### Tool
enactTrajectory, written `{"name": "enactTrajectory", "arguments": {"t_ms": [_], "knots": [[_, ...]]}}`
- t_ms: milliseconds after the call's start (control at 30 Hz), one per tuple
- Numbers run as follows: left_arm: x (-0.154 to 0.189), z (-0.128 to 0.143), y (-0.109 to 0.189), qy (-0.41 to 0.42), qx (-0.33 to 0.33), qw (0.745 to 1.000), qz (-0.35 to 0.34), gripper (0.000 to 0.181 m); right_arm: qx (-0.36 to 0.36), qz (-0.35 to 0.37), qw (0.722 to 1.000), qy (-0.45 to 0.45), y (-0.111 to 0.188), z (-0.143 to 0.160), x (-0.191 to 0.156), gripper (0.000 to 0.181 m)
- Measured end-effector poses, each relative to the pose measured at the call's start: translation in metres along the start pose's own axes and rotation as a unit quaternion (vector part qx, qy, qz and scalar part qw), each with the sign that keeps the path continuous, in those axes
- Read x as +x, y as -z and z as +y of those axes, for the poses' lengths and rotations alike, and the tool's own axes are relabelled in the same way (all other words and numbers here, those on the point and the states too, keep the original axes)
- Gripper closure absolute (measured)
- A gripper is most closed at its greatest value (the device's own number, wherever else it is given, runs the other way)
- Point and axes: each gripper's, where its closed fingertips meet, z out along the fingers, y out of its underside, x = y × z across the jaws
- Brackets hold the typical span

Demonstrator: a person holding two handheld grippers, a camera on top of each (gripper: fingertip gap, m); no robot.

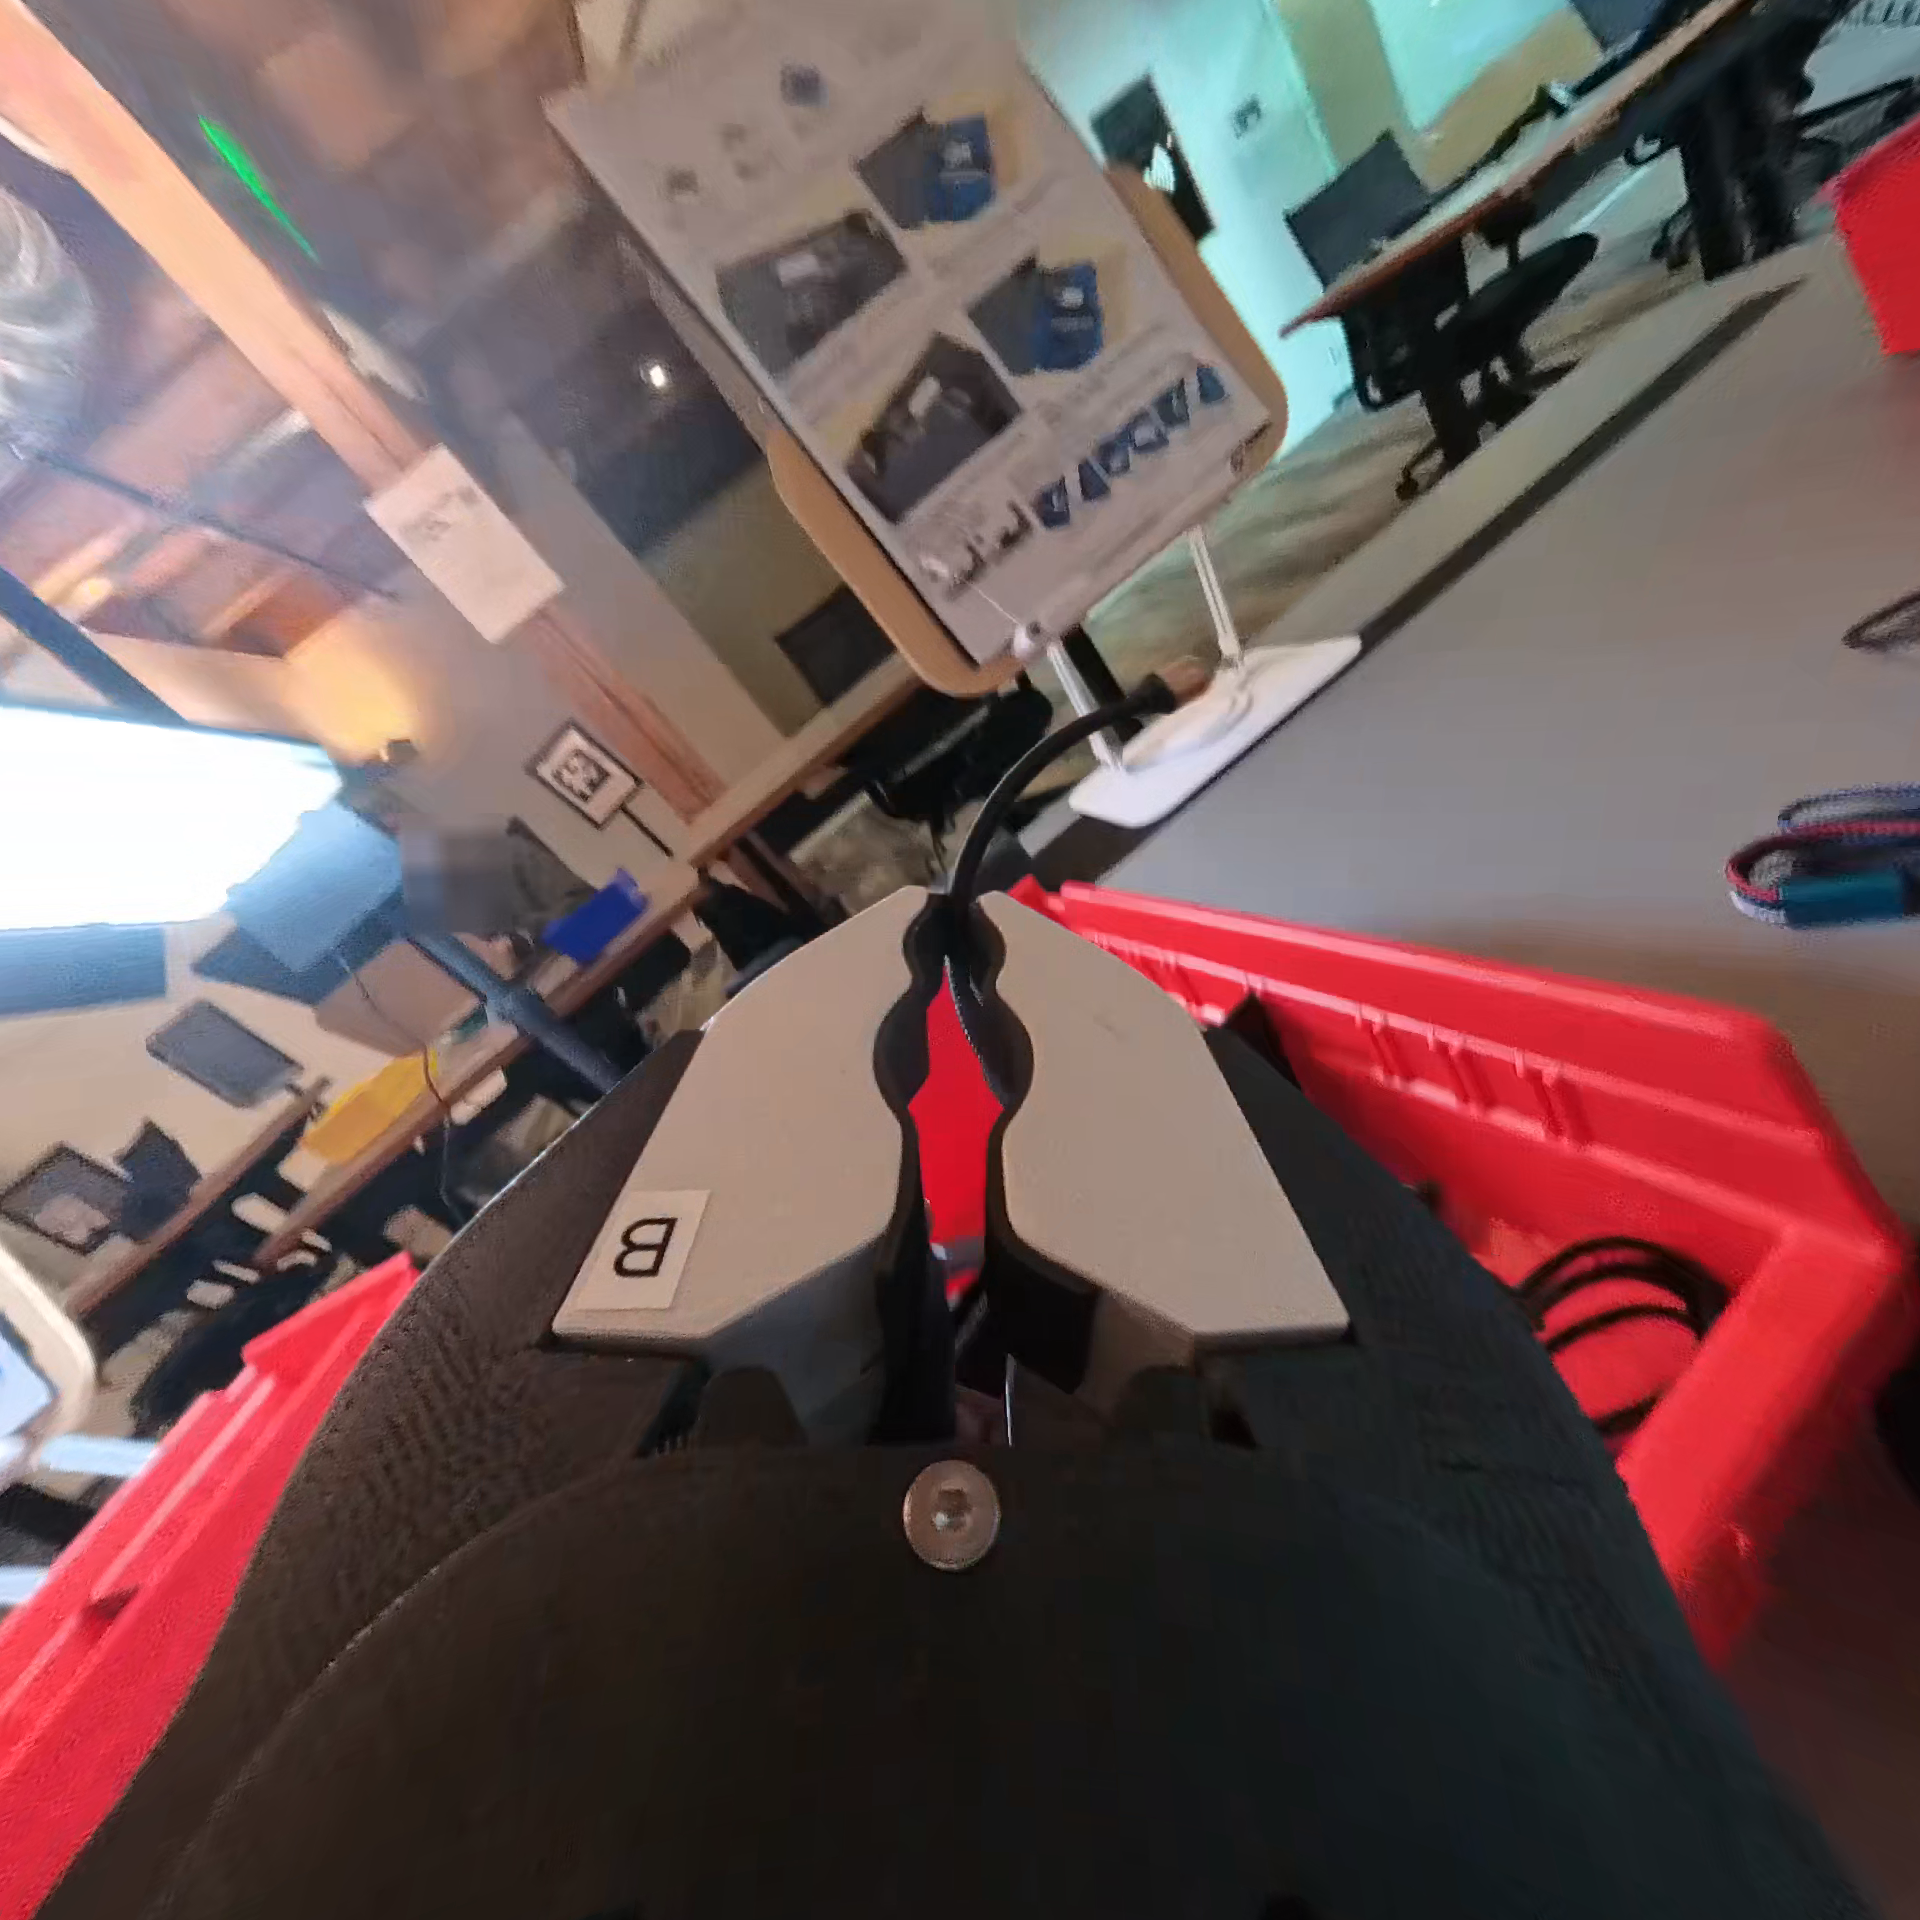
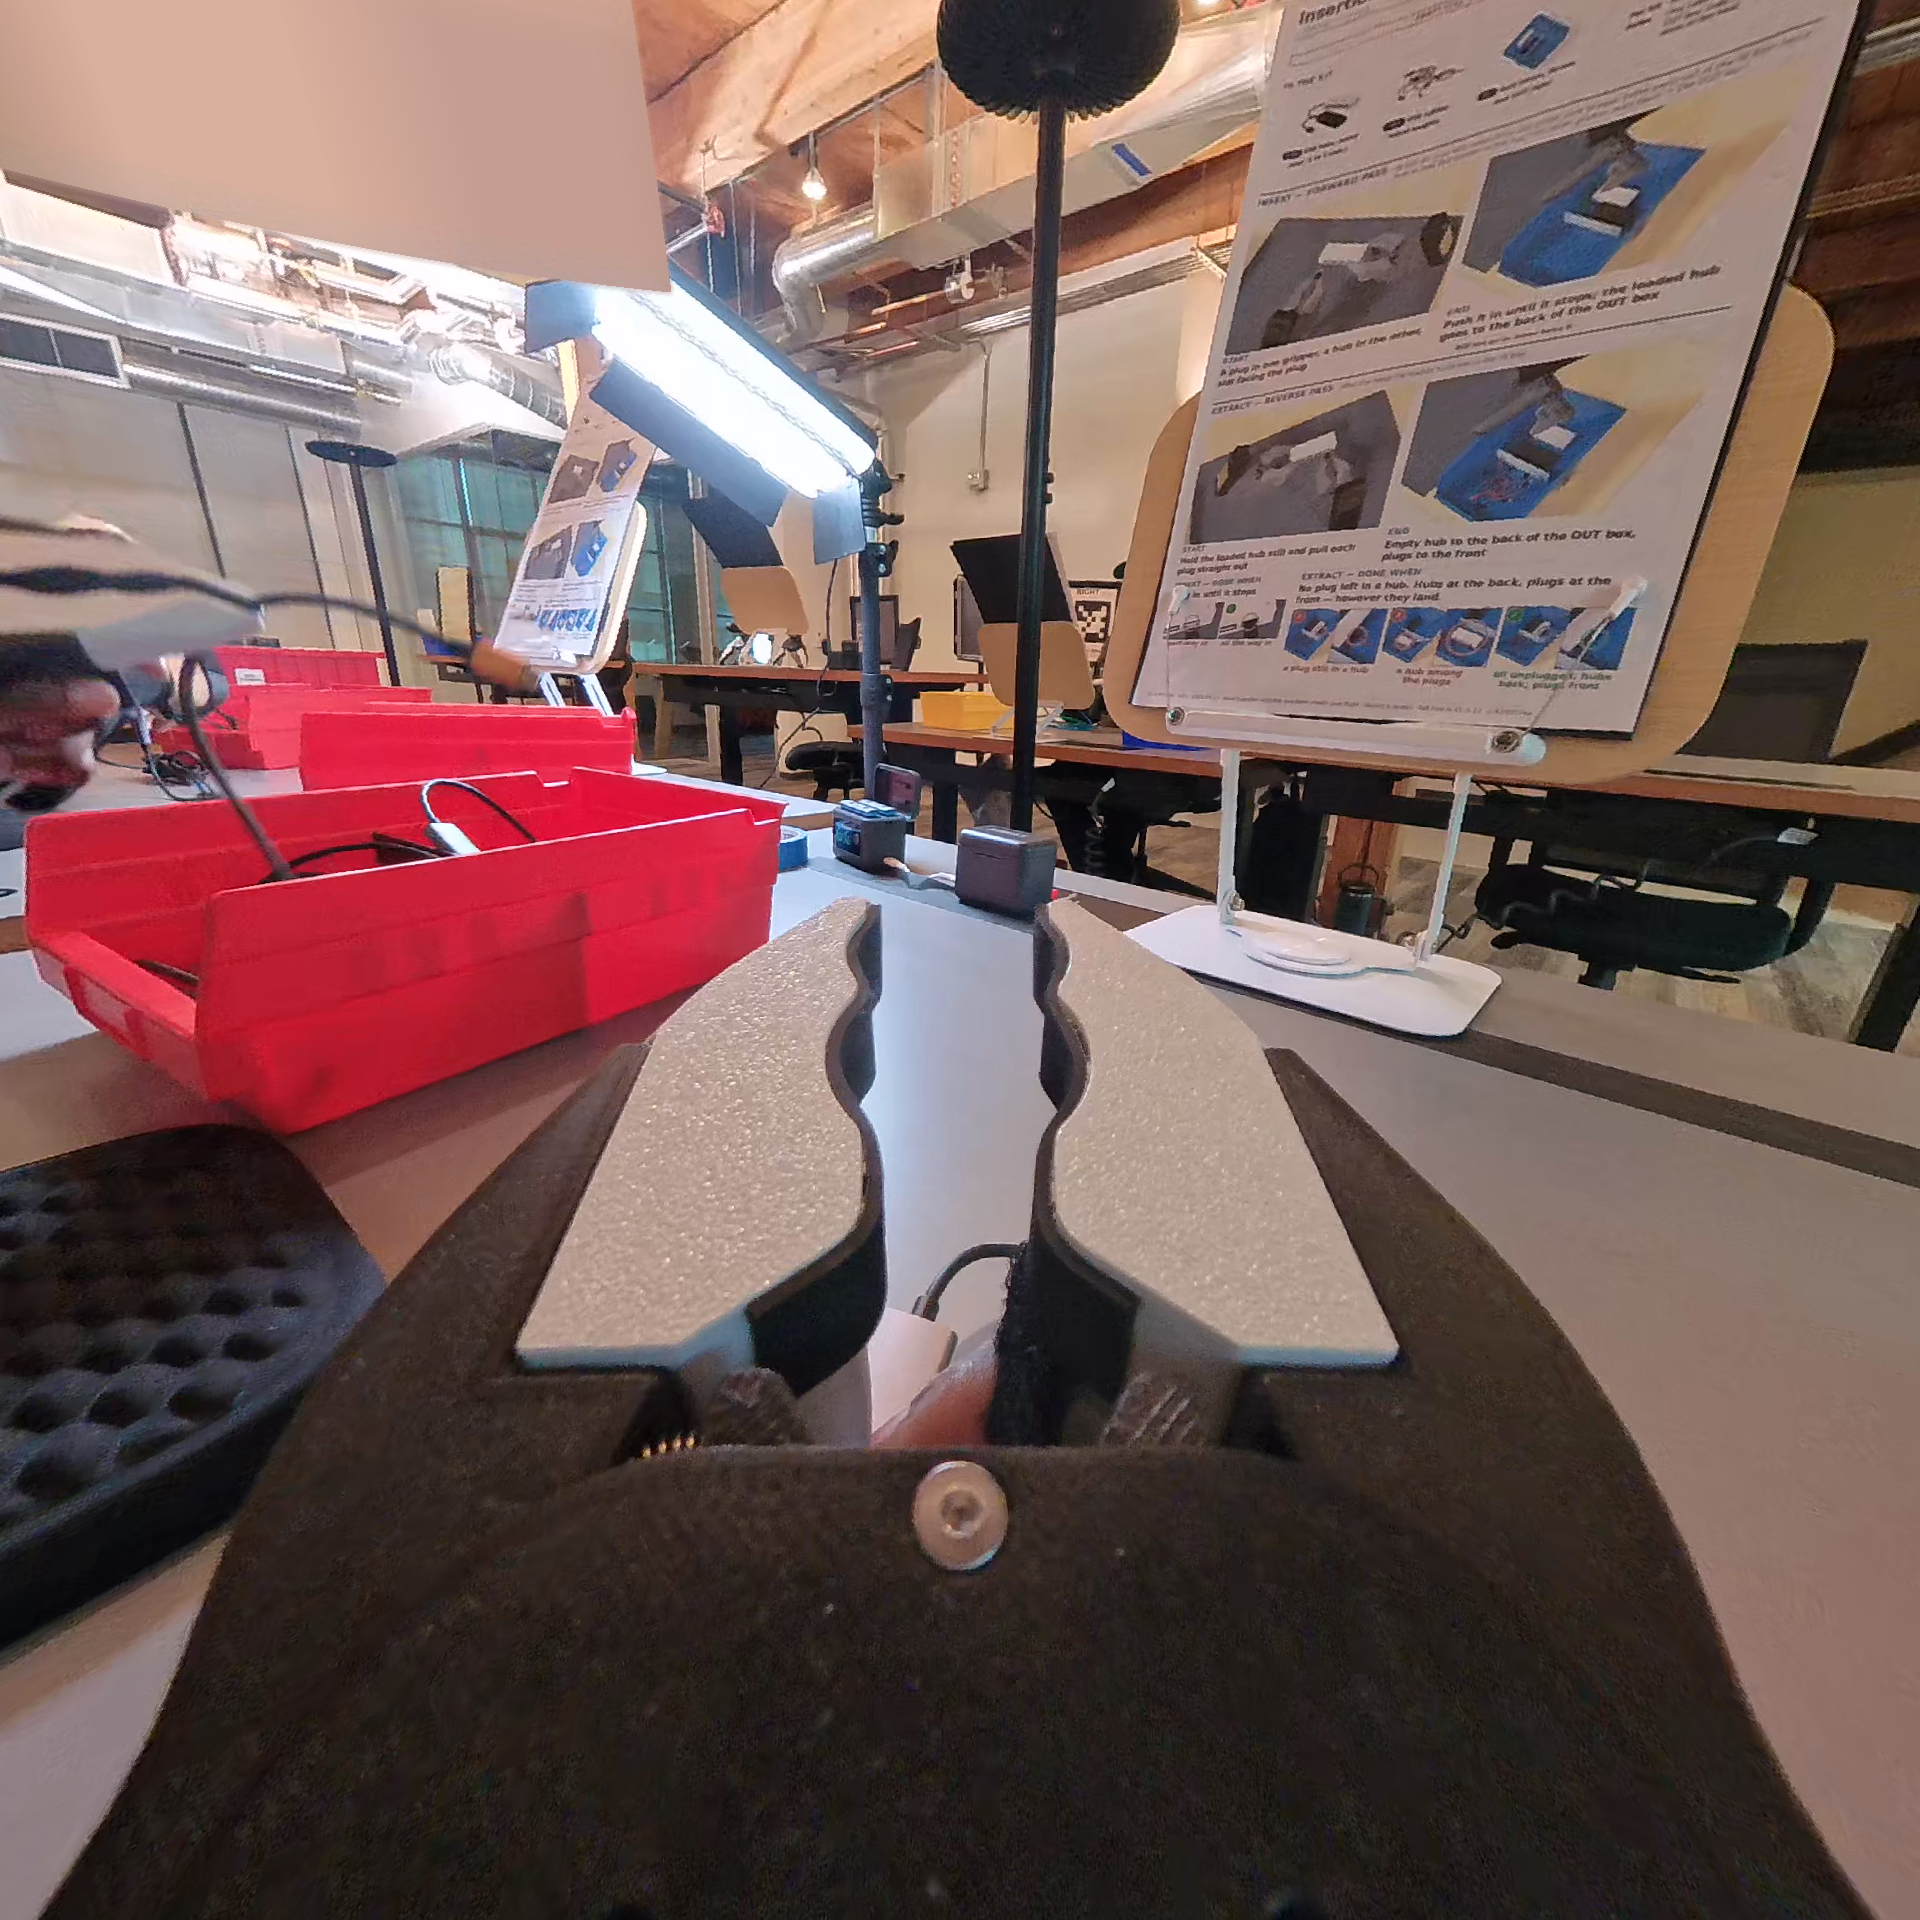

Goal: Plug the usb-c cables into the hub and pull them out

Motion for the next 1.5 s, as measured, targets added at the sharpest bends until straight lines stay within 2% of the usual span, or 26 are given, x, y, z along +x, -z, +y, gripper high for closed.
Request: {"name": "enactTrajectory", "arguments": {"t_ms": [133,267,367,600,667,767,900,1100,1233,1300,1400,1433,1500], "knots": [[0.004,0.046,0.012,-0.024,-0.112,0.993,0.005,0.177,0.001,0.003,1.000,-0.004,0.000,0.000,0.001,0.154],[0.023,0.077,0.023,-0.088,-0.216,0.970,0.070,0.177,0.001,0.002,1.000,-0.002,0.000,0.000,0.001,0.154],[0.042,0.083,0.028,-0.126,-0.219,0.957,0.141,0.177,0.001,0.003,1.000,-0.001,0.000,0.000,0.001,0.154],[0.032,0.078,0.024,-0.132,-0.219,0.959,0.120,0.177,-0.001,0.003,1.000,0.001,-0.001,0.001,0.001,0.154],[0.024,0.068,0.021,-0.126,-0.204,0.967,0.089,0.177,-0.003,0.001,1.000,0.000,-0.001,0.002,0.000,0.154],[0.005,0.036,0.017,-0.105,-0.156,0.982,0.021,0.177,-0.009,-0.006,1.000,-0.002,-0.002,0.004,-0.002,0.154],[-0.023,-0.024,0.017,-0.096,-0.072,0.989,-0.082,0.176,-0.014,-0.012,1.000,0.003,-0.003,0.006,-0.004,0.154],[-0.024,-0.111,0.013,-0.047,0.078,0.987,-0.134,0.177,-0.022,-0.027,0.999,0.009,-0.004,0.008,-0.010,0.154],[0.009,-0.150,-0.001,0.050,0.169,0.982,-0.069,0.177,-0.021,-0.064,0.998,0.001,-0.004,0.007,-0.022,0.153],[0.036,-0.158,-0.012,0.098,0.199,0.975,-0.014,0.177,-0.007,-0.121,0.992,-0.032,-0.001,0.000,-0.037,0.148],[0.082,-0.153,-0.034,0.178,0.197,0.962,0.067,0.177,0.037,-0.199,0.975,-0.095,0.008,-0.024,-0.053,0.126],[0.099,-0.149,-0.040,0.206,0.186,0.956,0.096,0.177,0.051,-0.205,0.973,-0.094,0.011,-0.031,-0.053,0.121],[0.135,-0.139,-0.051,0.249,0.149,0.944,0.158,0.177,0.074,-0.204,0.975,-0.036,0.017,-0.043,-0.053,0.120]]}}
